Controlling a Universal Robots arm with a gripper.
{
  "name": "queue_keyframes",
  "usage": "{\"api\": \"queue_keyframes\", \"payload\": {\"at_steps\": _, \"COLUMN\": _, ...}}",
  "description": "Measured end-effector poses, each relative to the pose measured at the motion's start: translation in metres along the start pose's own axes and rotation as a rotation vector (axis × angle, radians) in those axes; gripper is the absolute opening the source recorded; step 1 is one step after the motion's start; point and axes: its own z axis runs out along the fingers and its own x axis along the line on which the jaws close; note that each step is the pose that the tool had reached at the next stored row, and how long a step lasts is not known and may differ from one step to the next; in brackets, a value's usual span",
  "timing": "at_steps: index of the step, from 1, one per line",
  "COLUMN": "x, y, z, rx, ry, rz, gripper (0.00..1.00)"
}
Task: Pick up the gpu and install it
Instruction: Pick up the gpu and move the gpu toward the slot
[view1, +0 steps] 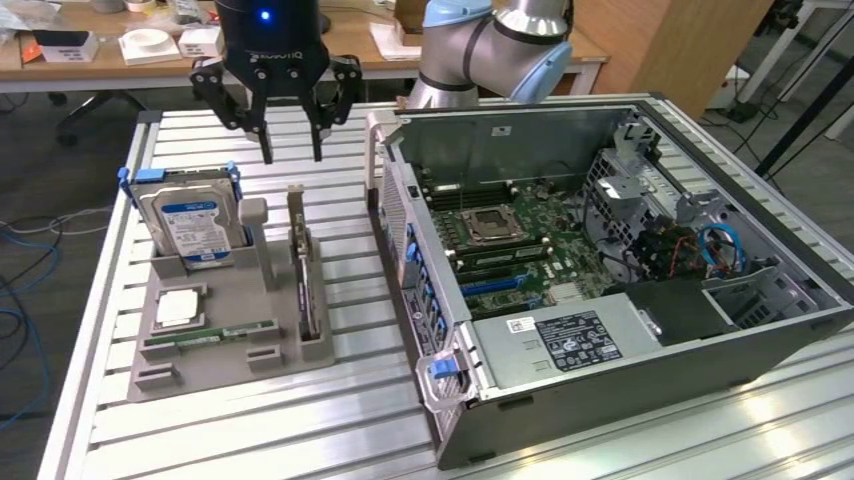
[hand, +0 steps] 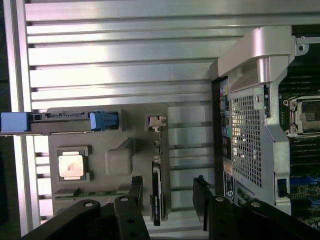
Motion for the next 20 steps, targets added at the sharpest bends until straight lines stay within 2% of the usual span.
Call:
{"api": "queue_keyframes", "payload": {"at_steps": 8, "x": 0.0, "y": -0.0028, "z": 0.0034, "rx": -0.0001, "ry": 0.0, "rz": 0.0, "gripper": 0.53}}
{"api": "queue_keyframes", "payload": {"at_steps": 20, "x": -0.001, "y": -0.0143, "z": 0.0067, "rx": 0.0, "ry": 0.0003, "rz": 0.0, "gripper": 0.53}}
